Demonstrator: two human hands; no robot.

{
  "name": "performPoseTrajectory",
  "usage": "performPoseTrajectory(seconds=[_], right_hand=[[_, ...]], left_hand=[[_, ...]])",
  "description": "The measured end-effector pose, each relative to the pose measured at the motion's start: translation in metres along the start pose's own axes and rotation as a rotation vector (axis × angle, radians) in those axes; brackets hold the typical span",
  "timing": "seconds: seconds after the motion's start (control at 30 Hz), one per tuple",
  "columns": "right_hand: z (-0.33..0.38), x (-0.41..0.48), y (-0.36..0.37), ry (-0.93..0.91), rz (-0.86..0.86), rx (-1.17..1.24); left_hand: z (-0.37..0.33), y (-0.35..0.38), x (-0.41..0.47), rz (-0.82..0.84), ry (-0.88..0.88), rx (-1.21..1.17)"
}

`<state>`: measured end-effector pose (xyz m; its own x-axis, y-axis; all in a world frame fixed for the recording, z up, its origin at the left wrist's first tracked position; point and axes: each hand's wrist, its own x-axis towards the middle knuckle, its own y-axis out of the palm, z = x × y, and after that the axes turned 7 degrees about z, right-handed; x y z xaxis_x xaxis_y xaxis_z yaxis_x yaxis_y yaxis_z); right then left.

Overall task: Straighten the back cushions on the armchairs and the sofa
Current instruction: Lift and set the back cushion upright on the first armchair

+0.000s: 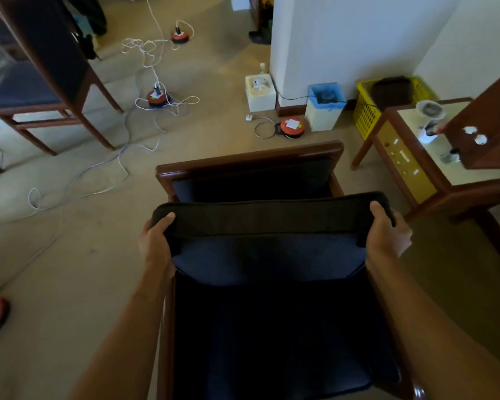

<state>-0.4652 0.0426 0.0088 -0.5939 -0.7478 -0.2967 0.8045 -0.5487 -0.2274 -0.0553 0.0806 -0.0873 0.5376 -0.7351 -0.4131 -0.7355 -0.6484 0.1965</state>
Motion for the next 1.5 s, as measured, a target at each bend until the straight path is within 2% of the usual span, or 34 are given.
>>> performPoseTrajectory(seconds=[0.33,0.63,0.83,0.97,1.03,1.2,1.3,1.5], right_hand=[[0.012,0.096,0.104,-0.017,0.111,-0.170],[-0.014,0.145,0.150,0.001,0.236,-0.372],[-0.008,0.147,0.163,-0.066,0.274,-0.451],[-0.008,0.147,0.148,-0.125,0.314,-0.537],[-0.012,0.144,0.134,-0.172,0.357,-0.632],[-0.018,0.125,0.064,-0.280,0.402,-0.841],[-0.026,0.104,-0.007,-0.351,0.343,-0.937],[-0.052,0.048,-0.177,-0.263,0.191,-0.963]], left_hand=[[-0.001,0.036,0.085,-0.147,-0.032,0.066],[0.026,0.064,0.132,-0.216,-0.062,0.216],[0.023,0.075,0.128,-0.260,0.091,0.643],[0.008,0.087,0.111,-0.188,0.143,1.188],[0.002,0.105,0.088,-0.092,0.236,1.378],[0.006,0.175,0.004,0.365,0.454,1.532],[0.016,0.219,-0.057,0.578,0.583,1.590],[0.054,0.296,-0.192,0.910,0.887,1.685]])
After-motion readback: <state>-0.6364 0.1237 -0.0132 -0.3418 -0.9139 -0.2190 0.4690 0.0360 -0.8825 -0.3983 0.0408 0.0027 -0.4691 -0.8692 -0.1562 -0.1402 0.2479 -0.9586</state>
